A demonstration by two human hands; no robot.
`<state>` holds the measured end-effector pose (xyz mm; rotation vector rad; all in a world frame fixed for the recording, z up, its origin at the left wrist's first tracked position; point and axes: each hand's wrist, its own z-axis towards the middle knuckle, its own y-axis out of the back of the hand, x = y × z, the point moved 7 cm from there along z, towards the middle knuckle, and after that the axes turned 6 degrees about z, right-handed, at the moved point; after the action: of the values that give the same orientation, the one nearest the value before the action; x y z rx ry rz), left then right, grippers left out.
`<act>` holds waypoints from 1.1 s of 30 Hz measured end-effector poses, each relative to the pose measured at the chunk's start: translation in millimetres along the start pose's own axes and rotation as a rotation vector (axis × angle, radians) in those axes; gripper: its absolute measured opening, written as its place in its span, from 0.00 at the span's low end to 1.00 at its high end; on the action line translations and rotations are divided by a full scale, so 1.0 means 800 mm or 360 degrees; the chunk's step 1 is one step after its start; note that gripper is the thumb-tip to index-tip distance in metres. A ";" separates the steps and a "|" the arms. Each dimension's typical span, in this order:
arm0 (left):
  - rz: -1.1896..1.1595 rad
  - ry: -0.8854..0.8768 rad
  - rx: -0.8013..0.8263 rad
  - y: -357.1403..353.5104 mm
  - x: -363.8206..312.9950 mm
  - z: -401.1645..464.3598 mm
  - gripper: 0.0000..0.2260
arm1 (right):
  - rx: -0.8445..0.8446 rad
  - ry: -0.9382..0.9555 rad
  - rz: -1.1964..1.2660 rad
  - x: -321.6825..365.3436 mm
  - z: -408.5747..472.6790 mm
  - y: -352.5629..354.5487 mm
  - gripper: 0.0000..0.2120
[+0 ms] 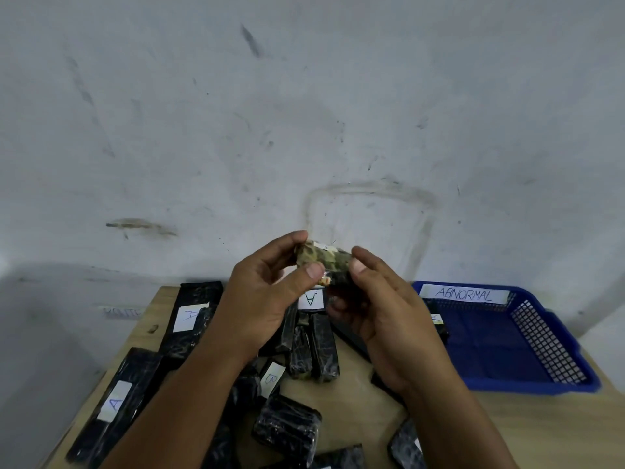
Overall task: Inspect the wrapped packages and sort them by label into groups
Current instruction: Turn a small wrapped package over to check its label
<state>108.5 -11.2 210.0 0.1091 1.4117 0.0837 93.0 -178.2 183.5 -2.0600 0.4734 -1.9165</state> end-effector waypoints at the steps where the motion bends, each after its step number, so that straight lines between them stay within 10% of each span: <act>1: 0.0040 0.0034 0.0042 -0.002 0.006 0.000 0.30 | -0.0024 -0.0003 0.0053 0.000 0.001 0.002 0.25; 4: -0.0029 0.0198 0.0069 -0.006 0.021 0.000 0.38 | -0.0084 0.0020 0.0049 -0.001 0.006 0.008 0.30; 10: -0.0098 0.0214 0.0087 -0.020 0.021 -0.006 0.10 | 0.0086 0.0079 -0.0146 0.000 0.003 0.003 0.23; 33: -0.0135 0.0025 0.0002 -0.016 0.013 -0.001 0.08 | 0.0098 0.0253 -0.0152 0.006 0.002 0.006 0.10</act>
<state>109.7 -22.5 197.9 0.0498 1.4301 0.0133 94.6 -184.2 185.6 -1.9335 0.3511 -2.1333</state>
